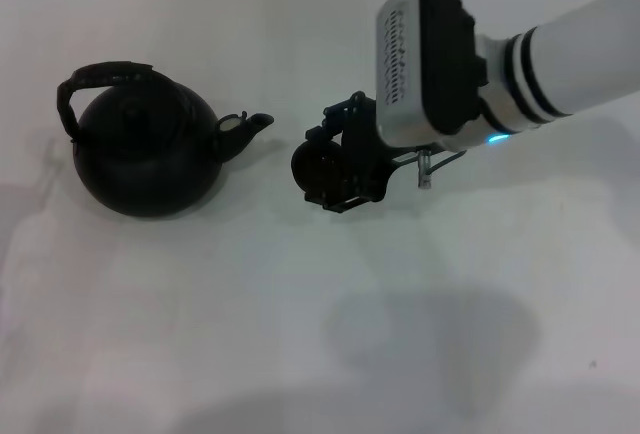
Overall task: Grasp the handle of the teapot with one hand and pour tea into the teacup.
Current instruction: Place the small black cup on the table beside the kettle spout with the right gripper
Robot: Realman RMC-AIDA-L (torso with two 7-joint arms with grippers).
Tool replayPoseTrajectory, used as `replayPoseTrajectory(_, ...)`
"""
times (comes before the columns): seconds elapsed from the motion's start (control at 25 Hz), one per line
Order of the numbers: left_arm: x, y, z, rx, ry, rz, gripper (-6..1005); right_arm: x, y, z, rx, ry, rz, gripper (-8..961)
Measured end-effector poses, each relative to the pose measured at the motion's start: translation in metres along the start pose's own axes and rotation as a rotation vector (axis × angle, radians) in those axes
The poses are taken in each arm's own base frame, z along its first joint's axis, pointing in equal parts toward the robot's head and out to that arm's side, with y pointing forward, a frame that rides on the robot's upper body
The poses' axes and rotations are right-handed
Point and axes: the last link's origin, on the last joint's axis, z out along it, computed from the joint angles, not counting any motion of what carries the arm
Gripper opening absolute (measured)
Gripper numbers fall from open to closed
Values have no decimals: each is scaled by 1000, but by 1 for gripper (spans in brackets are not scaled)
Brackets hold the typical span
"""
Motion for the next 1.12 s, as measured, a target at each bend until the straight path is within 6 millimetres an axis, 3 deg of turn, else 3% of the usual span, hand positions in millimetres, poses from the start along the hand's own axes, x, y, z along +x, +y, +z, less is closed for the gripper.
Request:
replayPoseTrajectory(0.6, 1, 1, 4, -8, 4, 1, 877, 22, 1, 12, -5, 64, 41, 770)
replayPoseTrajectory(1.12, -2, 1, 4, -4, -11, 1, 877, 24, 5, 17, 4, 73, 15, 779)
